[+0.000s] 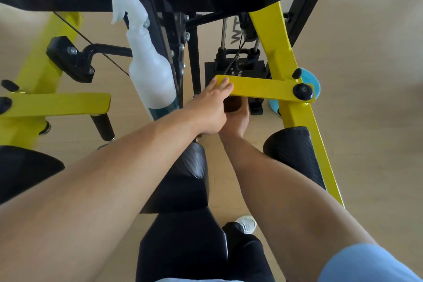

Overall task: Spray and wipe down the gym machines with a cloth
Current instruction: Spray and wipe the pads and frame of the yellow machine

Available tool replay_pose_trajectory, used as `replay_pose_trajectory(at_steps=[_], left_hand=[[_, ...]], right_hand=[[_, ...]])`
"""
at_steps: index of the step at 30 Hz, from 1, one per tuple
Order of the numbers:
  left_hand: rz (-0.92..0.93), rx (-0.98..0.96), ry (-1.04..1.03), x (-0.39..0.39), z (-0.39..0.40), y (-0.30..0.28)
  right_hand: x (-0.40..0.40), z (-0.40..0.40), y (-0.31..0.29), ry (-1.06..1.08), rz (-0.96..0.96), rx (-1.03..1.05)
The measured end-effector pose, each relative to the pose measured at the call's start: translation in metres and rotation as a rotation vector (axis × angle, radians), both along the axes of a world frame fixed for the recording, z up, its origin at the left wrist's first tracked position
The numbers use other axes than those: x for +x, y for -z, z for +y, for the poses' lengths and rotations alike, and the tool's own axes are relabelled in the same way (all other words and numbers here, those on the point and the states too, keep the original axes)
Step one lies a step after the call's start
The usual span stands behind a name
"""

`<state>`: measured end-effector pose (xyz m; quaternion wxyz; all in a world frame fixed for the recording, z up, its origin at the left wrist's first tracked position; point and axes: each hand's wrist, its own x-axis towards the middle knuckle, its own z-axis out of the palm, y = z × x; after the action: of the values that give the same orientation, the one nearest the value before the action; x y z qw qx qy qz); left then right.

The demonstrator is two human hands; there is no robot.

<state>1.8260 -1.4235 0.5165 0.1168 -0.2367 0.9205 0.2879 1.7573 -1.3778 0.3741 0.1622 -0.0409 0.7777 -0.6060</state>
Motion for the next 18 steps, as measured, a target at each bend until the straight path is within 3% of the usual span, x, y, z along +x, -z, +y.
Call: replay_pose_trajectory(at_steps=[4,13,18], left_hand=[[0.002,0.034,-0.014,0.002,0.001,0.003],[0.02,-0.011,0.002,0.003,0.0,0.0],[0.048,-0.005,-0.015,0.0,0.001,-0.001]], right_hand=[[-0.005,0.007,0.029,-0.001,-0.06,0.096],[0.011,-0.005,-0.004,0.056,0.092,-0.12],[0.003,-0.005,0.008,0.059,-0.018,-0.026]])
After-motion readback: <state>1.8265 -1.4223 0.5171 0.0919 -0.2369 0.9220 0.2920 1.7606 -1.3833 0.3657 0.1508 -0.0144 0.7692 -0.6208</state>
